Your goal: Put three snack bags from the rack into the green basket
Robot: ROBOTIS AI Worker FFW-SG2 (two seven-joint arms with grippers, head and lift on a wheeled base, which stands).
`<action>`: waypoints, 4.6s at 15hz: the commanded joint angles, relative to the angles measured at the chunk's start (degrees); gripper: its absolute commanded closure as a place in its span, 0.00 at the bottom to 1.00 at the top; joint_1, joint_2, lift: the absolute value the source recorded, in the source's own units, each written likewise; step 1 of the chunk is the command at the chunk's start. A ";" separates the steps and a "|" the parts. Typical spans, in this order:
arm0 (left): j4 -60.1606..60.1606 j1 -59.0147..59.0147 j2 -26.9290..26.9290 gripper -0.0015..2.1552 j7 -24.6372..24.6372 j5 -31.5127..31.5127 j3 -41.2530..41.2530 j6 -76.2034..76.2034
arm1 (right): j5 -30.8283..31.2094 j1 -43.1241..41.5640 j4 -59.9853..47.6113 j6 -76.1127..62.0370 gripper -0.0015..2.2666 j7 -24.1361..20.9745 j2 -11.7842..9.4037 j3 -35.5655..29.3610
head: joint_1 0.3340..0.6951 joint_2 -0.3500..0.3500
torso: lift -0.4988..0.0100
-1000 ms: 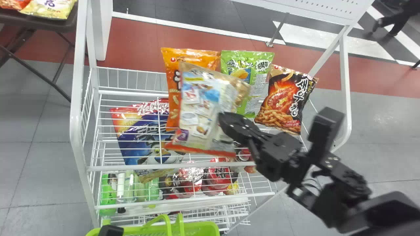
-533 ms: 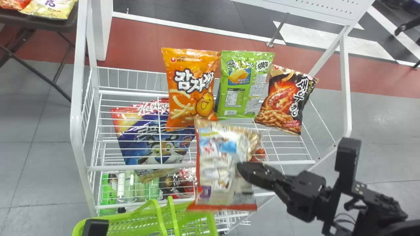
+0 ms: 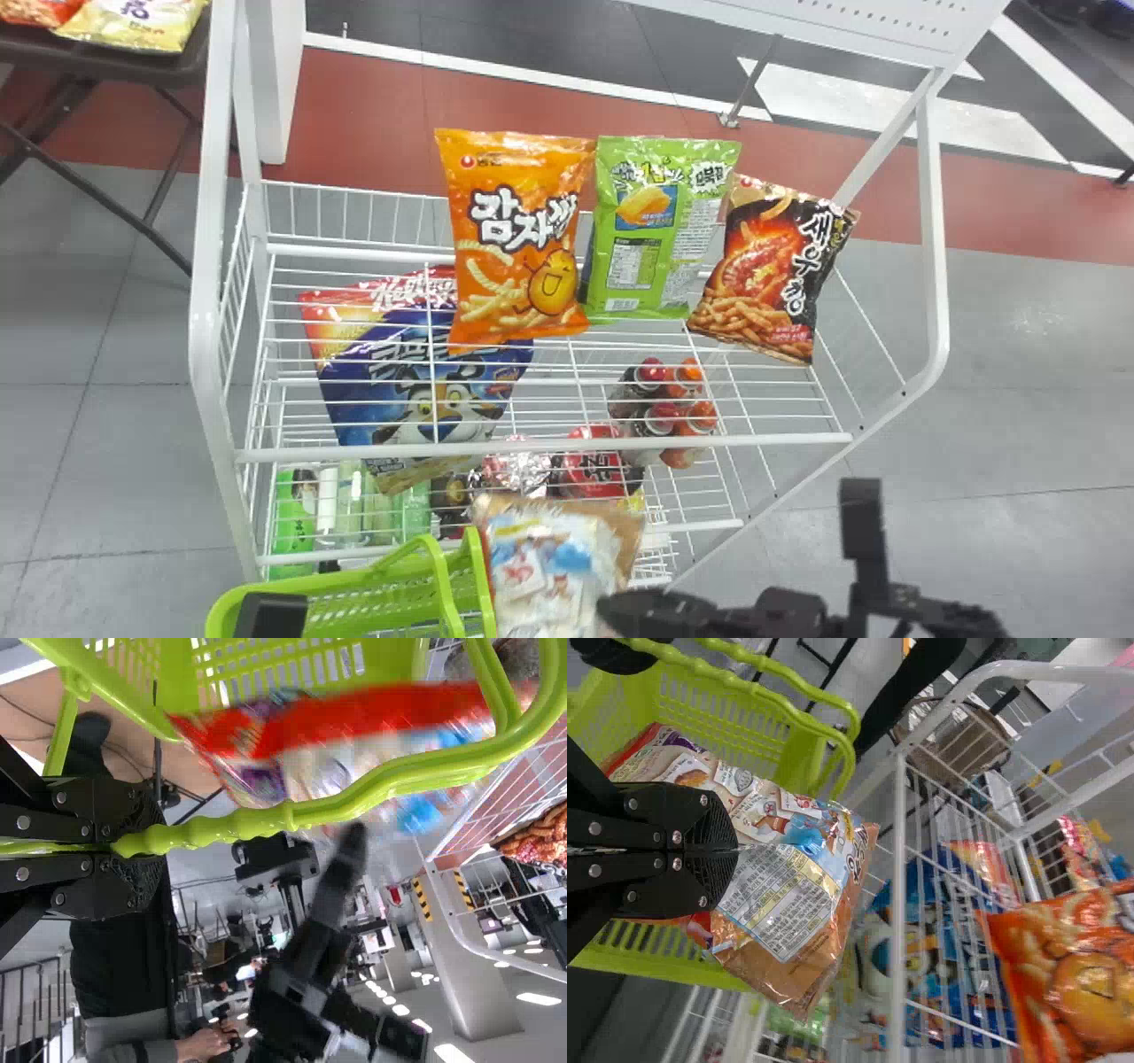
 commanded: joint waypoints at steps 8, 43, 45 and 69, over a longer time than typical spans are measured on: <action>-0.92 -0.05 -0.09 0.66 0.31 -1.52 -1.71 2.48 | 11.54 -9.57 14.65 -0.85 0.93 -2.73 -1.67 20.77 | 1.00 0.00 | 0.98; 1.72 -3.21 0.70 0.66 -0.65 -3.72 -5.49 7.23 | 14.00 -39.98 38.03 -48.84 0.05 -46.76 7.12 26.31 | 1.00 0.00 | 0.98; 2.25 -3.56 0.53 0.66 -0.65 -3.72 -5.49 7.05 | 13.83 -41.83 39.43 -46.55 0.10 -43.95 7.39 26.40 | 1.00 0.00 | 0.98; 1.54 -2.33 0.26 0.66 -0.30 -2.05 -3.38 4.94 | -3.22 -5.97 -13.30 -4.19 0.99 -13.89 2.99 -4.54 | 1.00 0.00 | 0.98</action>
